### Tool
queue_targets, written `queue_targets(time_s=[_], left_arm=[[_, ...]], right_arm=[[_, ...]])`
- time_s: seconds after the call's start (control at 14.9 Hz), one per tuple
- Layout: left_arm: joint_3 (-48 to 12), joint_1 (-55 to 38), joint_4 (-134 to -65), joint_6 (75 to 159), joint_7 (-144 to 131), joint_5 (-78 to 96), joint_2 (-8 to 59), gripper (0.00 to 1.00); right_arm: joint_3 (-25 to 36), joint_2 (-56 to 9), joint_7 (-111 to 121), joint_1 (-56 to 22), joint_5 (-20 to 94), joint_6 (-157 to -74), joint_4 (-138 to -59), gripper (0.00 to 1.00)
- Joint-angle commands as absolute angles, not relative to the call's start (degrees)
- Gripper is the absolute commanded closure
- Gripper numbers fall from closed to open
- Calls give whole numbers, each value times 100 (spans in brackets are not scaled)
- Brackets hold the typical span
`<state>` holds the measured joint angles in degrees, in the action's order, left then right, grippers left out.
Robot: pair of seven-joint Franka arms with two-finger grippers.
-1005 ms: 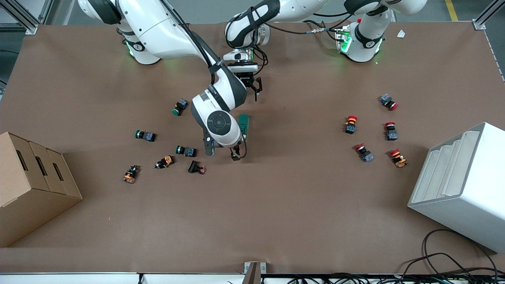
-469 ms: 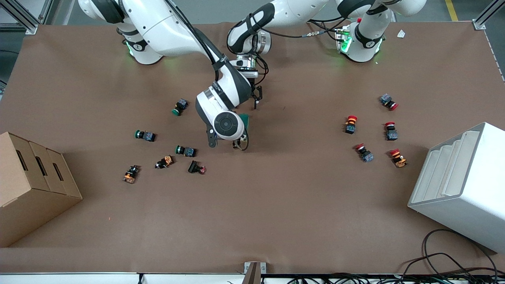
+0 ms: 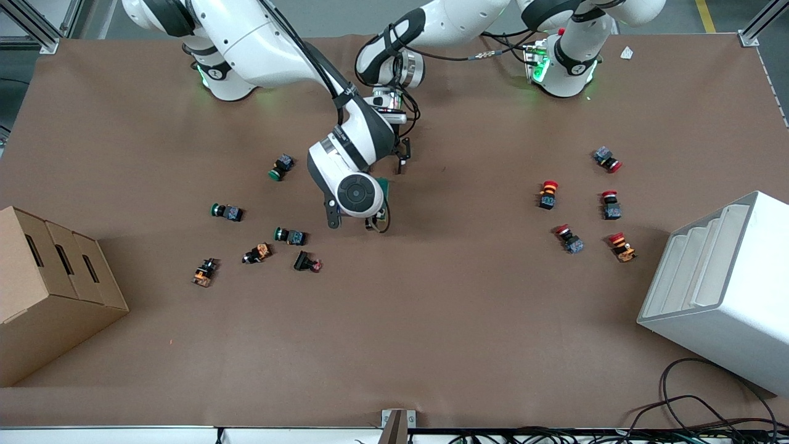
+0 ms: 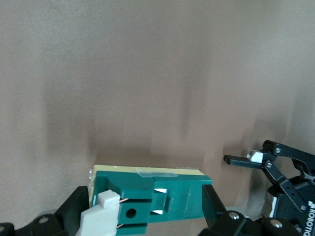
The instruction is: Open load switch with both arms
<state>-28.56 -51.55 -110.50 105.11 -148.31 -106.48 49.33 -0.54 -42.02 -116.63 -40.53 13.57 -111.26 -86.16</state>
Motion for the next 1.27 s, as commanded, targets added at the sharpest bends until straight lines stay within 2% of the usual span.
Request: queue_targets(time_s=[0.0,0.27,1.21], left_arm=[[-2821,-5300,-10916,10556,-14968,-10723,5177,1],[-2751,-5388,-10916,10521,-14968,-10731,5273,1],[-2689,-5511,-10925,10389,-14959,-10731,5370,2]], right_arm=[[-176,-4184,-11707,-3982,1503,-10671,-8447,0],[-167,-4166,-11707,-3981,1968,-10135,-8174,0],[-167,-4280,-11470,-4236,1916,-9712,-8350,0]])
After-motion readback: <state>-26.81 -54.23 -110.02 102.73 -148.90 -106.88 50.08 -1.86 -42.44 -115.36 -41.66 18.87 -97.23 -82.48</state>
